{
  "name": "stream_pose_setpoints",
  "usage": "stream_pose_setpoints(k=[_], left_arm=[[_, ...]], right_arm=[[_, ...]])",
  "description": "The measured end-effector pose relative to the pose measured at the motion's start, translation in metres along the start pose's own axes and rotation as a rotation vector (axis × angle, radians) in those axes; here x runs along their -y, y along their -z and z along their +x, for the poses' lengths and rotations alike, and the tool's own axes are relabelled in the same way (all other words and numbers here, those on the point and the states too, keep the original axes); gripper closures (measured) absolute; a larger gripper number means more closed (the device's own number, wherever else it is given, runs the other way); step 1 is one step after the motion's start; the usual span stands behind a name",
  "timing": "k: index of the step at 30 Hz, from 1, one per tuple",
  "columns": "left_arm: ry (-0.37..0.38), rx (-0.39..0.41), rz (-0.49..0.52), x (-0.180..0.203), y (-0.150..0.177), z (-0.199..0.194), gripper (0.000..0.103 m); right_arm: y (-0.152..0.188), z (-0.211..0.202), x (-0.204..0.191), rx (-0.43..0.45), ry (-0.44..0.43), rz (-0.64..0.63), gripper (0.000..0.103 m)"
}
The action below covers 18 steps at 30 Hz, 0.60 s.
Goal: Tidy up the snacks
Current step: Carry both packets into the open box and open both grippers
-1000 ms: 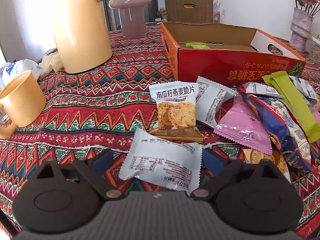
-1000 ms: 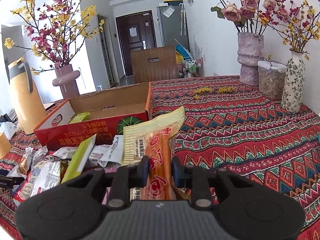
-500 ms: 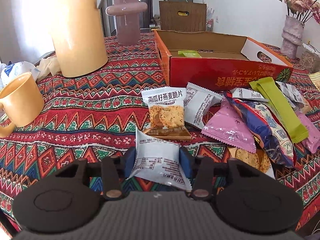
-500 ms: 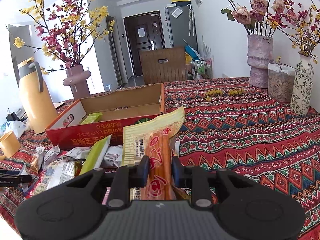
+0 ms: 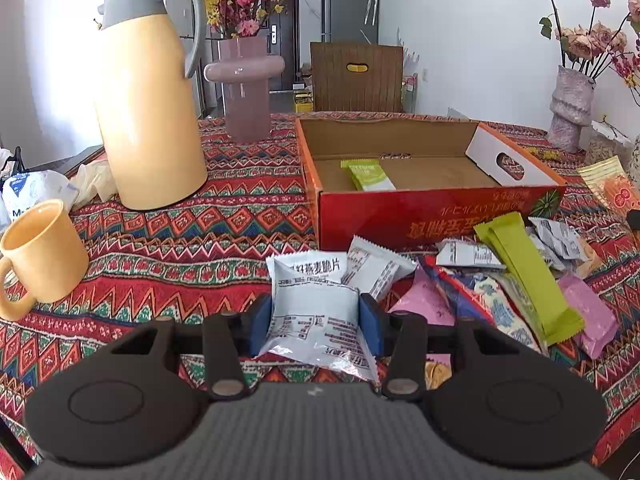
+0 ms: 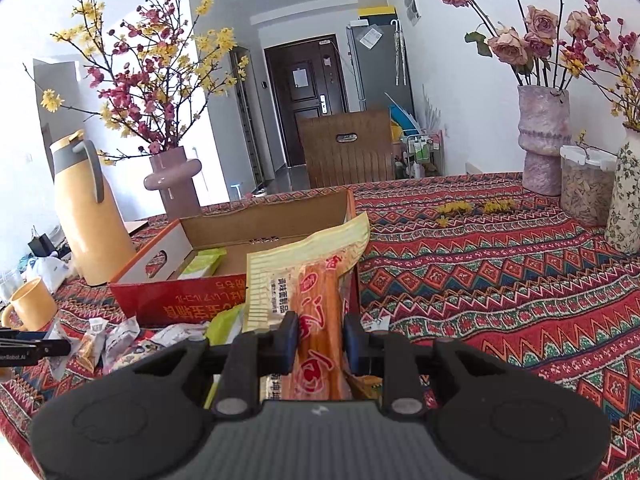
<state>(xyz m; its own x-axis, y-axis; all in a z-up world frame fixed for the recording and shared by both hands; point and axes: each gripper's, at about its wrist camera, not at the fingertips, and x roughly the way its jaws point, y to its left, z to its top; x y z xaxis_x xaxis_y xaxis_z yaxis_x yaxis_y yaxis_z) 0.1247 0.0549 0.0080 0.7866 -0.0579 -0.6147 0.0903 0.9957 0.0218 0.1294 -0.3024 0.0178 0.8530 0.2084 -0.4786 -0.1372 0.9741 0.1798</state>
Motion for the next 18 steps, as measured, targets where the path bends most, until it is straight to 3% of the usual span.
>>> stream_pose_setpoints(k=[18], left_arm=[[0.003,0.118,-0.016,0.027,-0.078,0.036,0.056]], right_arm=[[-0.068,0.081,-0.020,0.044,-0.094,-0.009,0.080]])
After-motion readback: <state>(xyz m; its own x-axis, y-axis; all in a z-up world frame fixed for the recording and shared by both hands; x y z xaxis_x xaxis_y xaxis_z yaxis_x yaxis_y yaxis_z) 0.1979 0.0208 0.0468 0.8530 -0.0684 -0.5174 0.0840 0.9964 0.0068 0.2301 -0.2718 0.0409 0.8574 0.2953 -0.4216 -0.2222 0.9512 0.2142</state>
